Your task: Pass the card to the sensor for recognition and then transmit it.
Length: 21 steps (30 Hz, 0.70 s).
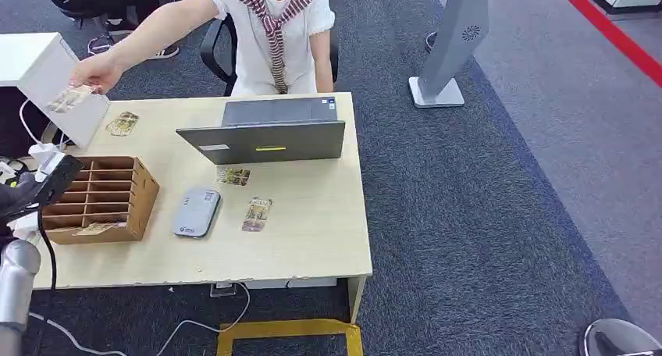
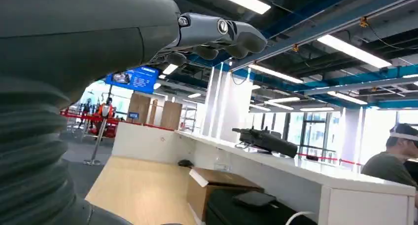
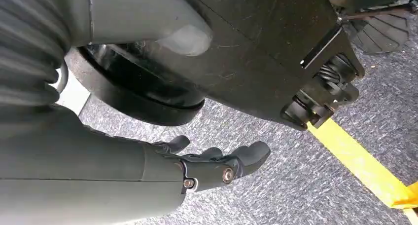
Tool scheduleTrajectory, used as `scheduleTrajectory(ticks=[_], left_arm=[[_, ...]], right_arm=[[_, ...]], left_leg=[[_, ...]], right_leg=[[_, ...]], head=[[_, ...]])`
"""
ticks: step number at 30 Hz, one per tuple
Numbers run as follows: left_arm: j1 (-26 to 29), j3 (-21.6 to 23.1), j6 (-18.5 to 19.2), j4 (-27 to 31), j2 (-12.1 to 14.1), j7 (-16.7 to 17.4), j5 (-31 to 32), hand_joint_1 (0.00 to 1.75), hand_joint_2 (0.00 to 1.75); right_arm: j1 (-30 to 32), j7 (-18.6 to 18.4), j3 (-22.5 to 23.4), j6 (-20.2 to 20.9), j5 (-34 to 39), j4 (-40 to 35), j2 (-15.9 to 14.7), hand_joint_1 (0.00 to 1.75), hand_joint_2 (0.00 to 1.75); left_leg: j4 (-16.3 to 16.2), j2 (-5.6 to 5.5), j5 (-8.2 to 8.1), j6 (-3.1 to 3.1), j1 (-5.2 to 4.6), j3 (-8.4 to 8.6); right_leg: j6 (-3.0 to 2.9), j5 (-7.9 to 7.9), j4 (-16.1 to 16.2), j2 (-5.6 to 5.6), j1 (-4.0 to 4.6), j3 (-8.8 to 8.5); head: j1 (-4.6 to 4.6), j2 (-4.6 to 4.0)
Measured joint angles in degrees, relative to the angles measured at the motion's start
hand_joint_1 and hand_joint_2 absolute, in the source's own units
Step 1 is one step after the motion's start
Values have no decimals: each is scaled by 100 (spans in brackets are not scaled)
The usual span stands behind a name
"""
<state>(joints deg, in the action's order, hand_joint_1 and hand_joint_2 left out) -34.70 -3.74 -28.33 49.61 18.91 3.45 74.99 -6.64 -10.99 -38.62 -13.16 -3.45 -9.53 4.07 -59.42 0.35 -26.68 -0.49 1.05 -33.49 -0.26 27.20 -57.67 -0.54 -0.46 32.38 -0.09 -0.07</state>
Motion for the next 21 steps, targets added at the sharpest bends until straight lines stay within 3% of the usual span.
scheduleTrajectory(ticks=[6, 11, 16, 21], left_arm=[[-110, 74, -48, -225, 0, 4, 22, 0, 175], [-318, 280, -114, -439, -81, 199, 481, 0, 175], [-624, 712, 44, -653, -478, 590, 1044, 0, 175], [-787, 1084, 168, -817, -844, 822, 1167, 0, 175]], right_arm=[[-1, -13, -9, 9, -24, 0, 0, 0, 175], [-28, -13, -28, 85, -94, -2, 2, 0, 175], [-53, -13, -39, 129, -105, -24, 55, 0, 175], [-58, -24, -48, 142, -107, -33, 101, 0, 175]], left_leg=[[1, 1, 1, -1, 4, -1], [-1, -1, 3, -3, 5, -2], [-3, -9, 5, 0, 0, -9], [-6, -1, 5, 0, -1, -15]], right_leg=[[-1, 0, 0, 0, 3, 3], [-1, 0, 0, 0, 3, 13], [4, -5, 1, 6, 3, 0], [2, -11, 1, 0, 1, -3]], head=[[0, 0], [2, 0], [2, 0], [2, 0]])
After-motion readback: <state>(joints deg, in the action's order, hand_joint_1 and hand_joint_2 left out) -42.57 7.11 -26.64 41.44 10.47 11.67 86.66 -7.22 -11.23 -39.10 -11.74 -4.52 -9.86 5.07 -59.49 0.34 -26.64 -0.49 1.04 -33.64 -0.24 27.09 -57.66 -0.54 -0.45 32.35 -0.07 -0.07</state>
